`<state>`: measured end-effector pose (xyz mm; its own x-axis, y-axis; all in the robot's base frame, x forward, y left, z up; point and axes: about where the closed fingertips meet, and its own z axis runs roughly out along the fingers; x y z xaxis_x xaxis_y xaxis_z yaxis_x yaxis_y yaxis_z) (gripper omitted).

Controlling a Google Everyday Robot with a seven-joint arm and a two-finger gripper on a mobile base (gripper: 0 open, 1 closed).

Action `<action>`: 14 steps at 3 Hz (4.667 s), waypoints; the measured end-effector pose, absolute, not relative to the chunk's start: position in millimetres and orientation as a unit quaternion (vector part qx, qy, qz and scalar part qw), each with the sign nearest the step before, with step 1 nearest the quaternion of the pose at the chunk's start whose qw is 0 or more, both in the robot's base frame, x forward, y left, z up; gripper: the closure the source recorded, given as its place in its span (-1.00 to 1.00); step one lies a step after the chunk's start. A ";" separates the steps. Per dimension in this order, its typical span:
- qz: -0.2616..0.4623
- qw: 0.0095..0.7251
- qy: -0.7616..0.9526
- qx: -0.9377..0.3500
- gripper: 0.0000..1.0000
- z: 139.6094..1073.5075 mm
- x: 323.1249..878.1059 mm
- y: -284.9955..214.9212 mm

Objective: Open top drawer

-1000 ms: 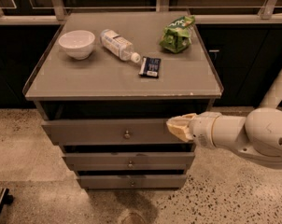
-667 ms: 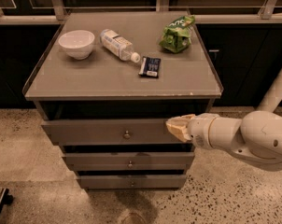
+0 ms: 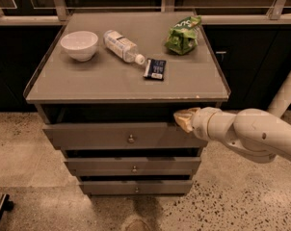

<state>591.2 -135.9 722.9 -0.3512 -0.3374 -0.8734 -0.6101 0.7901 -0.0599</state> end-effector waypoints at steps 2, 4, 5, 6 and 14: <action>0.089 0.492 0.827 -0.256 1.00 700.2 634.5 -171.3; 0.083 0.462 0.852 -0.231 1.00 670.6 631.4 -188.0; 0.083 0.461 0.852 -0.231 1.00 674.0 631.6 -187.6; 0.084 0.457 0.854 -0.233 1.00 673.9 629.0 -187.3; 0.127 0.414 0.856 -0.283 1.00 670.2 609.5 -176.4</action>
Offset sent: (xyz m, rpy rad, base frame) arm 0.0588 -0.0632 -0.0441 -0.0663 0.0121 -0.2079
